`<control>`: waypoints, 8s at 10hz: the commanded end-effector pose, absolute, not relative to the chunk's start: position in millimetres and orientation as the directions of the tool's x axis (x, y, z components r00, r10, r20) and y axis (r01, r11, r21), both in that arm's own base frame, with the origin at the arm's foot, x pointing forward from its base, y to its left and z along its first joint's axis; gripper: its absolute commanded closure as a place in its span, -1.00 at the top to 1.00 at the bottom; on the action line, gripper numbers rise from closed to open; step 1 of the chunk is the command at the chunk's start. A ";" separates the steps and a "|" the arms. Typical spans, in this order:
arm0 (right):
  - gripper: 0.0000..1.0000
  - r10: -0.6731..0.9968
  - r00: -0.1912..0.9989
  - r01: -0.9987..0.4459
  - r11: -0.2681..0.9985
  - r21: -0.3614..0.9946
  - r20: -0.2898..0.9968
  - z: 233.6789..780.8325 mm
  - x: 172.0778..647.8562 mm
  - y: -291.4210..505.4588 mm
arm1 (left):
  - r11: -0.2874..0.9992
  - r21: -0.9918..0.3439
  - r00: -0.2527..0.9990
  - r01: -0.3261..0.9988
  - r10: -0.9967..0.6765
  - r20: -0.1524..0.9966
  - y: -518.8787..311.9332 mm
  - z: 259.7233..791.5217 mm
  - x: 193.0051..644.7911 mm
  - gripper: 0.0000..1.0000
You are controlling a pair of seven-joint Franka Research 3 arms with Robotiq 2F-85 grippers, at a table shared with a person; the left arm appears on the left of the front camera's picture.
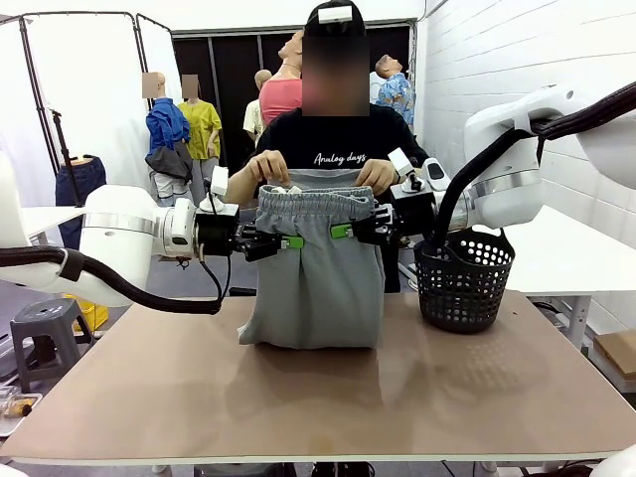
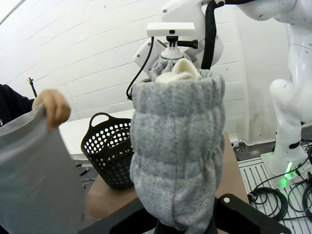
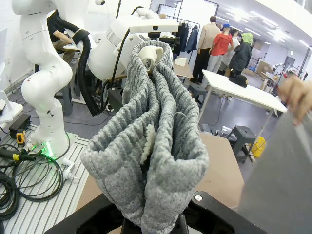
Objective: Fold the training pants.
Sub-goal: Release the ends of the Training pants and then grab the overlapped ends.
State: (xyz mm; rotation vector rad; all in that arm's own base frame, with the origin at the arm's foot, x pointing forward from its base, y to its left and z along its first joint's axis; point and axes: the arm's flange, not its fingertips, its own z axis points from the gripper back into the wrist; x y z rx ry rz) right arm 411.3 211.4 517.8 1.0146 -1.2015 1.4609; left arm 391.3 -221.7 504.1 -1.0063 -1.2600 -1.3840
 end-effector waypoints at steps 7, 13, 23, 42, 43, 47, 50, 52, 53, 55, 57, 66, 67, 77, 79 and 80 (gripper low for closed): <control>-1.00 0.147 -0.196 -0.980 -0.070 -0.188 0.969 517.1 410.0 209.4 | 0.005 0.198 -0.196 0.980 -0.119 0.973 -223.4 509.3 390.7 -1.00; -1.00 0.147 -0.196 -0.980 -0.070 -0.188 0.969 517.1 410.0 209.4 | 0.005 0.198 -0.196 0.980 -0.119 0.973 -223.4 509.3 390.7 -1.00; -1.00 0.147 -0.196 -0.980 -0.070 -0.188 0.969 517.1 410.0 209.4 | 0.005 0.198 -0.196 0.980 -0.119 0.973 -223.4 509.3 390.7 -1.00; -1.00 0.147 -0.196 -0.980 -0.070 -0.188 0.969 517.1 410.0 209.4 | 0.005 0.198 -0.196 0.980 -0.119 0.973 -223.4 509.3 390.7 -1.00; -1.00 0.147 -0.196 -0.980 -0.070 -0.188 0.969 517.1 410.0 209.4 | 0.005 0.198 -0.196 0.980 -0.119 0.973 -223.4 509.3 390.7 -1.00; -1.00 0.147 -0.196 -0.980 -0.070 -0.188 0.969 517.1 410.0 209.4 | 0.005 0.198 -0.196 0.980 -0.119 0.973 -223.4 509.3 390.7 -1.00; -1.00 0.147 -0.196 -0.980 -0.070 -0.188 0.969 517.1 410.0 209.4 | 0.005 0.198 -0.196 0.980 -0.119 0.973 -223.4 509.3 390.7 -1.00; -1.00 0.147 -0.196 -0.980 -0.070 -0.188 0.969 517.1 410.0 209.4 | 0.005 0.198 -0.196 0.980 -0.119 0.973 -223.4 509.3 390.7 -1.00; -1.00 0.147 -0.196 -0.980 -0.070 -0.188 0.969 517.1 410.0 209.4 | 0.005 0.198 -0.196 0.980 -0.119 0.973 -223.4 509.3 390.7 -1.00; -1.00 0.147 -0.196 -0.980 -0.070 -0.188 0.969 517.1 410.0 209.4 | 0.005 0.198 -0.196 0.980 -0.119 0.973 -223.4 509.3 390.7 -1.00; -1.00 0.147 -0.196 -0.980 -0.070 -0.188 0.969 517.1 410.0 209.4 | 0.005 0.198 -0.196 0.980 -0.119 0.973 -223.4 509.3 390.7 -1.00; -0.23 0.169 -0.174 -0.983 -0.089 -0.161 0.970 517.2 412.7 207.4 | 0.019 0.184 -0.181 0.983 -0.128 0.975 -221.5 504.9 388.6 -0.22; 0.16 0.167 -0.169 -0.984 -0.090 -0.156 0.971 517.0 414.2 207.9 | 0.015 0.180 -0.177 0.984 -0.126 0.976 -220.2 505.8 388.7 0.18; 1.00 0.212 -0.098 -0.995 -0.039 -0.092 0.972 513.1 420.4 199.7 | 0.021 0.144 -0.140 0.989 -0.113 0.984 -213.3 507.1 385.4 1.00; 1.00 0.217 -0.105 -0.994 0.012 -0.110 0.971 513.0 418.5 199.1 | 0.055 0.151 -0.143 0.987 -0.138 0.980 -209.3 507.7 384.0 1.00; 1.00 0.211 -0.113 -0.992 0.037 -0.124 0.971 510.8 415.8 193.3 | 0.076 0.144 -0.133 0.987 -0.136 0.982 -203.5 507.9 381.1 1.00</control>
